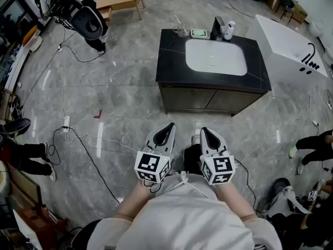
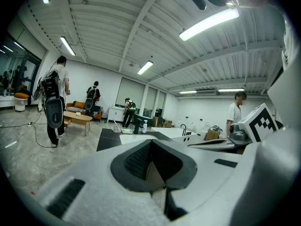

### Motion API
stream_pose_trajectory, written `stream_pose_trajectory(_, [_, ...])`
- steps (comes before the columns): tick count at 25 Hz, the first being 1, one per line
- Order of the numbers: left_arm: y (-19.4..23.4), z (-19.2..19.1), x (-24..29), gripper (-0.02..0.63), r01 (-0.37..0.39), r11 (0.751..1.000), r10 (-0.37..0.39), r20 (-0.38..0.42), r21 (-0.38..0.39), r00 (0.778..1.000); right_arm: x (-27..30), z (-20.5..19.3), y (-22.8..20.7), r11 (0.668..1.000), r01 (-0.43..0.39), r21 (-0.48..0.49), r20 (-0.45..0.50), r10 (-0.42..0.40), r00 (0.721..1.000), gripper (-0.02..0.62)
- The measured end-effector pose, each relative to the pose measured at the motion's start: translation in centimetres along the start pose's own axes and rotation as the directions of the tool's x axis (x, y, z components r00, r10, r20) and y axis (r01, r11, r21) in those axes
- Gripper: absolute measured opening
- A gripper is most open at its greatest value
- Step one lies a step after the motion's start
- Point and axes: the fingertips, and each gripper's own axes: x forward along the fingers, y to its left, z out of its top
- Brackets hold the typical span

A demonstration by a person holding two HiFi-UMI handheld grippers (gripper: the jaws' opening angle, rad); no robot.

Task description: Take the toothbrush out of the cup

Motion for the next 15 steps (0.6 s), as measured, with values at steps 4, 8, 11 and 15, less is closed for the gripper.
stream_pose_trajectory(4, [1.1, 1.1, 4.1, 0.018, -0.031, 0.999, 0.031, -0.009, 0.015, 0.999, 3.4, 1.6, -3.2, 1.0, -0.023, 0.006, -0.001, 0.023, 1.0, 0.026])
stream_pose_trajectory(8, [2.0, 3.0, 8.5, 0.018, -0.064, 0.998, 0.065, -0.011, 0.022, 0.998, 6.6, 4.4, -6.9, 0.999, -0.052, -0.001, 0.006, 0.052, 0.999, 0.026])
stream_pose_trajectory(11, [2.7, 4.5, 12.4, 0.018, -0.095, 0.995, 0.095, 0.008, 0.017, 0.995, 9.0, 6.1, -10.2, 0.997, -0.074, -0.007, 0.009, 0.074, 0.997, 0.026])
stream_pose_trajectory(15, [2.9, 6.3, 17.6, 0.018, -0.127, 0.992, 0.126, 0.032, 0.01, 0.991, 11.9, 7.9, -14.7, 0.995, -0.1, -0.022, 0.0, 0.1, 0.995, 0.026])
